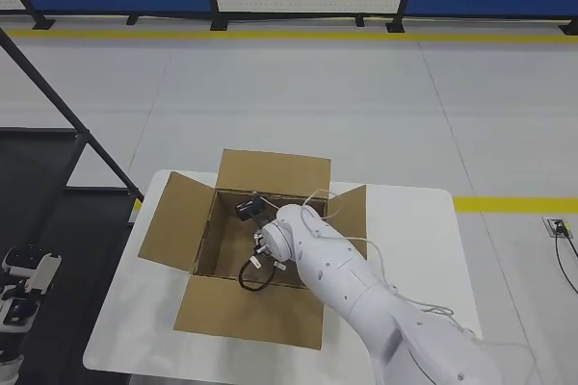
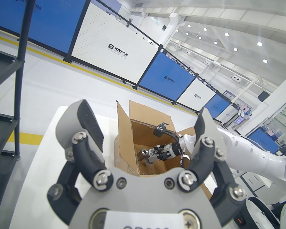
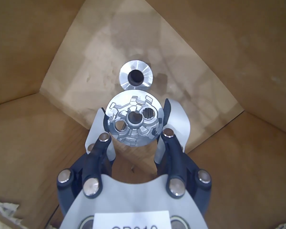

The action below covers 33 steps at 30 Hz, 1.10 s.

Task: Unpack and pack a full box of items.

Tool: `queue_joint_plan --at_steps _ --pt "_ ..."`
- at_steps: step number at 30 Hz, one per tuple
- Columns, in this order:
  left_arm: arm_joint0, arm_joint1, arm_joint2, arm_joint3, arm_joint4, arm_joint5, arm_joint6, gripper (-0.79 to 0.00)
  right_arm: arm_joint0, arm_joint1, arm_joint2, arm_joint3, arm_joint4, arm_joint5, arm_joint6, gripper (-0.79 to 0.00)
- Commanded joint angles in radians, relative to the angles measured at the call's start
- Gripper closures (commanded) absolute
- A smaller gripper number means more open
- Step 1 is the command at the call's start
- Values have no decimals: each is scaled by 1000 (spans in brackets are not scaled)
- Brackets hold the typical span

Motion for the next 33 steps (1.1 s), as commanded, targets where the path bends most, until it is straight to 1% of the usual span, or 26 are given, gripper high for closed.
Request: queue_joint_plan --at_steps 1,5,9,14,17,20,23,25,29,33 --pt "0 0 0 0 0 0 0 -785 5 6 6 -21 -7 2 14 0" --pt "0 0 0 0 0 0 0 -785 2 24 19 -89 -32 27 40 0" --pt "0 0 0 0 0 0 0 -785 -13 60 46 -202 -66 49 36 0" --pt "0 0 0 0 0 0 0 -785 -54 129 103 -383 -135 112 85 0" --pt "0 0 0 0 0 0 0 -785 -109 183 165 -546 -201 184 86 0" --pt "0 0 0 0 0 0 0 -785 -208 249 255 -771 -294 244 98 0" --pt "0 0 0 0 0 0 0 -785 -339 313 356 -1026 -425 293 168 0" --pt "0 0 0 0 0 0 0 -785 -431 348 423 -1190 -524 323 220 0" --pt "0 0 0 0 0 0 0 -785 -604 394 545 -1466 -693 378 267 0" --pt "0 0 0 0 0 0 0 -785 -748 418 646 -1662 -857 468 279 0"
